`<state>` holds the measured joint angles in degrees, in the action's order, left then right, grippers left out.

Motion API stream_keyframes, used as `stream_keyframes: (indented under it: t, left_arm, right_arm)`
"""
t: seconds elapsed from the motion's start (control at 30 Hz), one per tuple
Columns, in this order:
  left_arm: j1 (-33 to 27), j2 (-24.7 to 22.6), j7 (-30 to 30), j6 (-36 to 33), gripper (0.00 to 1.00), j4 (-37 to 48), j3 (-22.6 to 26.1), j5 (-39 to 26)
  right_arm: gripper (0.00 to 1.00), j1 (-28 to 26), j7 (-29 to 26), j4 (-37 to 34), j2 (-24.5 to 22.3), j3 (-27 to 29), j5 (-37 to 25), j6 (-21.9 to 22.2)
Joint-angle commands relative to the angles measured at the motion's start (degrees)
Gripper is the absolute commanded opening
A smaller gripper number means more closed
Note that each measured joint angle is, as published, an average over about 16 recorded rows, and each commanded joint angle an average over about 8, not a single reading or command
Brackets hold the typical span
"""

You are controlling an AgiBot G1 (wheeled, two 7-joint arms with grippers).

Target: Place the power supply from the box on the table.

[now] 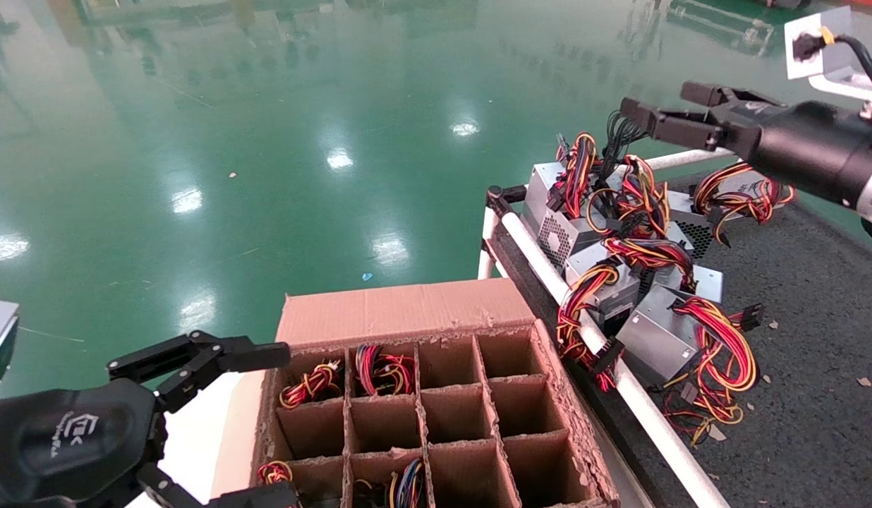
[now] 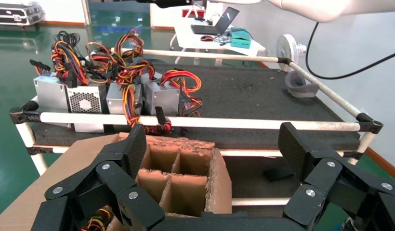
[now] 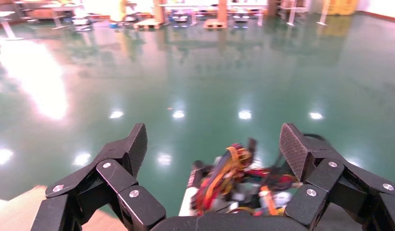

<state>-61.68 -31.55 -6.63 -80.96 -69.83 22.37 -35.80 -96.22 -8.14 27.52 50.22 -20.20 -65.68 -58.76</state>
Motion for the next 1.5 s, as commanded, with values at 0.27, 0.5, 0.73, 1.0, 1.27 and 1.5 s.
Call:
stream_keyframes:
  t: [0.27,0.5,0.73,1.0,1.27,1.5]
  left_arm:
    - [0.0,0.0,0.0,0.0,1.00,0.0,0.0,0.0]
    - [0.0,0.0,0.0,0.0,1.00,0.0,0.0,0.0]
    - [0.0,0.0,0.0,0.0,1.00,0.0,0.0,0.0]
    - [0.0,0.0,0.0,0.0,1.00,0.0,0.0,0.0]
    - [0.0,0.0,0.0,0.0,1.00,0.0,0.0,0.0]
    - [0.0,0.0,0.0,0.0,1.00,0.0,0.0,0.0]
  right_arm:
    - [1.00,8.3,-0.6,11.0,-3.6,1.0,5.7,-6.4]
    - [1.00,14.7,-1.1,19.5,-6.4,1.8,10.1,-11.4]
    - [1.00,21.2,-1.6,28.1,-9.3,2.6,14.5,-16.4]
    - [1.00,28.5,-2.2,37.9,-12.5,3.4,19.6,-22.2]
    - [1.00,34.7,-2.6,46.2,-15.2,4.2,23.9,-27.0]
    - [1.00,36.2,-2.7,48.1,-15.9,4.4,25.0,-28.2]
